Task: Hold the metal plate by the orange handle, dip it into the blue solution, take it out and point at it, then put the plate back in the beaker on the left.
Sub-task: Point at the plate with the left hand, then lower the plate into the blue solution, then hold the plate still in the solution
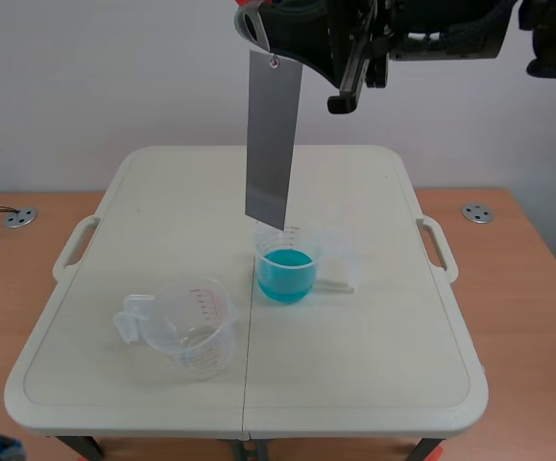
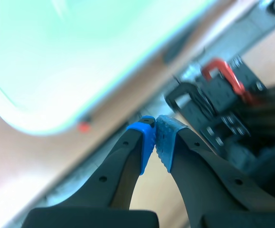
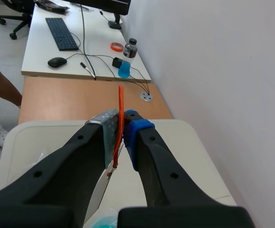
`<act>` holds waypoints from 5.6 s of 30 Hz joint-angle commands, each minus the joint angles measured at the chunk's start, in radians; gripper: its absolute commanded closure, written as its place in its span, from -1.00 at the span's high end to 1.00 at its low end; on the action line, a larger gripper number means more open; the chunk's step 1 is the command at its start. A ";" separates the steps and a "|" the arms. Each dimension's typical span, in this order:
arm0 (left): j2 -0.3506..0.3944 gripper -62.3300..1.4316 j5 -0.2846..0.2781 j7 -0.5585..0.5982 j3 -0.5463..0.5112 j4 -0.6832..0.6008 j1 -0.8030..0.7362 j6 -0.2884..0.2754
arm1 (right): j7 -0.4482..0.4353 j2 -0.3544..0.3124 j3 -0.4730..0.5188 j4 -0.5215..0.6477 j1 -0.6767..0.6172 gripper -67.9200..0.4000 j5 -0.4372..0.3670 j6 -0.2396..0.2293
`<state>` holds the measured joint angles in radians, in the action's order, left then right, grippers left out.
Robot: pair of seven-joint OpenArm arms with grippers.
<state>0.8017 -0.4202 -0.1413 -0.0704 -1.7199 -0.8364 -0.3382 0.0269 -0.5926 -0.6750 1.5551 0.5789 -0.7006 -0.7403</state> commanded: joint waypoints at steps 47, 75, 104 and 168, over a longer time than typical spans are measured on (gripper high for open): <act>-0.373 -0.81 0.234 0.033 0.704 0.446 1.153 0.055 | -0.120 0.055 0.008 -0.222 0.067 -0.95 0.096 -0.005; -0.339 -0.81 0.247 0.055 0.704 0.447 1.149 0.145 | -0.122 0.056 0.008 -0.222 0.067 -0.95 0.095 -0.005; 0.166 -0.81 -0.047 0.139 -0.012 0.206 -0.015 0.329 | -0.123 0.072 0.008 -0.233 0.066 -0.95 0.100 -0.005; -0.039 -0.81 -0.003 0.141 0.397 0.255 -0.310 0.257 | -0.346 0.277 -0.060 -0.726 0.014 -0.95 0.470 -0.005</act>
<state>0.7597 -0.4202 -0.0093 0.3267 -1.4609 -1.1358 -0.0753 -0.3279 -0.3077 -0.7315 0.8272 0.5728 -0.2382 -0.7372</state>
